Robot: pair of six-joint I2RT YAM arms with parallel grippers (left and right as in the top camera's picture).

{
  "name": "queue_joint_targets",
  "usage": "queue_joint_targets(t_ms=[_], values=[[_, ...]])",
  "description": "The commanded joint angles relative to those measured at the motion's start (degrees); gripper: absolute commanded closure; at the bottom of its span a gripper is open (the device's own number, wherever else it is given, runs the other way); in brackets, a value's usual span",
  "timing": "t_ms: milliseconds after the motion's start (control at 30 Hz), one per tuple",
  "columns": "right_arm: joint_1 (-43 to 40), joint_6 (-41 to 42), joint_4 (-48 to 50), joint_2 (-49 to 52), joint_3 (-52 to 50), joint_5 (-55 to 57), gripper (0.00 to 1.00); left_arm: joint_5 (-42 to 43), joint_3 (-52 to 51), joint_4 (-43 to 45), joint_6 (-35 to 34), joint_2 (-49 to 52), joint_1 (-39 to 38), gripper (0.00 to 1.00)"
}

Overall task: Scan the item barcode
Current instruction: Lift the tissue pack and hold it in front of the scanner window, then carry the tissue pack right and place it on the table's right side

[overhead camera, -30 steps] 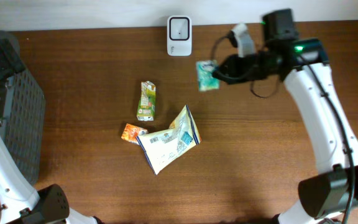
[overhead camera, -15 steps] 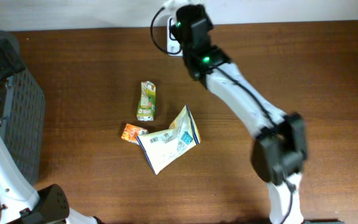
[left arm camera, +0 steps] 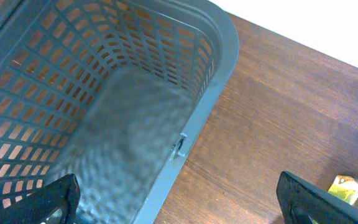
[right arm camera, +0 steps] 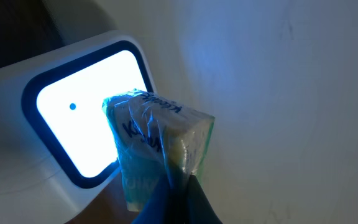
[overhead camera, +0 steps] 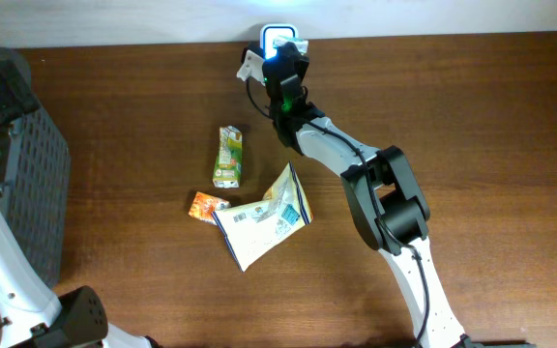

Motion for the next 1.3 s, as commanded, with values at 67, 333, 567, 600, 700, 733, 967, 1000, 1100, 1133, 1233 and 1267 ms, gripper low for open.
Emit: queue_joint_targets(t_ms=[67,333,567,600,700,733,967,1000,1100,1133,1233,1267], values=[[0.83,-1.14,1.38,-0.90,0.33,1.29,0.96,-0.02,0.52,0.09,0.90,0.17,0.20,0.01],[2.95,-5.33,9.81,-1.31,0.37,2.71,0.96,-0.02,0.52,0.09,0.90,0.17,0.20,0.01],[3.32,-6.71,9.75,-1.64,0.37,2.78,0.96,-0.02,0.52,0.09,0.90,0.17,0.20,0.01],[3.32,-6.71,9.73,-1.86,0.37,2.80,0.96,-0.02,0.52,0.09,0.90,0.17,0.20,0.01],[3.28,-6.64,6.51,-3.74,0.37,2.91,0.96,-0.02,0.52,0.07,0.90,0.17,0.20,0.01],[3.28,-6.43,4.26,-4.63,0.37,2.89,0.96,-0.02,0.52,0.09,0.90,0.17,0.20,0.01],[1.70,12.74,-13.44,-18.58,0.37,0.98,0.96,-0.02,0.52,0.07,0.90,0.17,0.20,0.01],[1.42,17.86,-17.73,-22.75,0.37,0.94,0.96,-0.02,0.52,0.09,0.90,0.17,0.20,0.01],[1.29,25.55,-30.05,-30.12,0.37,-0.42,0.96,-0.02,0.52,0.09,0.90,0.17,0.20,0.01],[1.03,28.85,-35.19,-32.54,0.37,-2.64,0.96,-0.02,0.52,0.09,0.90,0.17,0.20,0.01],[-1.70,44.13,-53.68,-41.11,0.37,-15.96,0.96,-0.02,0.52,0.09,0.90,0.17,0.20,0.01],[-3.13,49.18,-57.94,-43.08,0.37,-19.50,0.96,-0.02,0.52,0.09,0.90,0.17,0.20,0.01]])
